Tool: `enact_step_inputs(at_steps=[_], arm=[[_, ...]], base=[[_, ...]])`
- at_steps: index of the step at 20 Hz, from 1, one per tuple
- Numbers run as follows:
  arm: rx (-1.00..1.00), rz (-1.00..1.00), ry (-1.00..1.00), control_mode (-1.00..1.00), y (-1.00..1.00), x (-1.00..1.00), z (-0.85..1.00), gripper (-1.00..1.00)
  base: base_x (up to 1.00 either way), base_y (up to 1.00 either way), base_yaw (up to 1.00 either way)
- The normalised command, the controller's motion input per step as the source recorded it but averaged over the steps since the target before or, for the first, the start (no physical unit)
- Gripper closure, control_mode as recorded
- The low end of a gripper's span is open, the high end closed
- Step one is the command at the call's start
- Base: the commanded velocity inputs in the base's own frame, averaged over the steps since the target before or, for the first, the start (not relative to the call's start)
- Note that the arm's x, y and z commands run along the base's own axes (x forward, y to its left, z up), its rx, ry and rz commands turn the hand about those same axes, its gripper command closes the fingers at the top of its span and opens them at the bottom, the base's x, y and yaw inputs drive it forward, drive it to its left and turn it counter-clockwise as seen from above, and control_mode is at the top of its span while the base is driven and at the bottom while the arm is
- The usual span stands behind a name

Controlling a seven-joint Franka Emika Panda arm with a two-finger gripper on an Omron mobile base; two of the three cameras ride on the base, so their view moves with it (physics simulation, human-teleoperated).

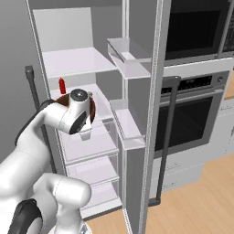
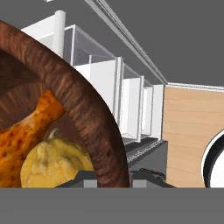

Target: Pick the chicken drumstick and squash from their plates and place them in the bowl. Then put the bowl in the fridge.

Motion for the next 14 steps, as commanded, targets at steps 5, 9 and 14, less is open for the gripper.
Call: enact_step_inputs(at_steps=[5, 9, 14], arm=[[0.0, 0.0, 0.0, 1.0, 0.0, 0.0, 0.0, 1.0], [0.0, 0.0, 0.0, 1.0, 0.0, 0.0, 0.0, 1.0], [0.0, 0.0, -0.06, -1.0, 0.0, 0.06, 0.3, 1.0]], base=[[0.59, -0.08, 0.0], [0.23, -0.19, 0.01], [0.05, -0.02, 0.0]])
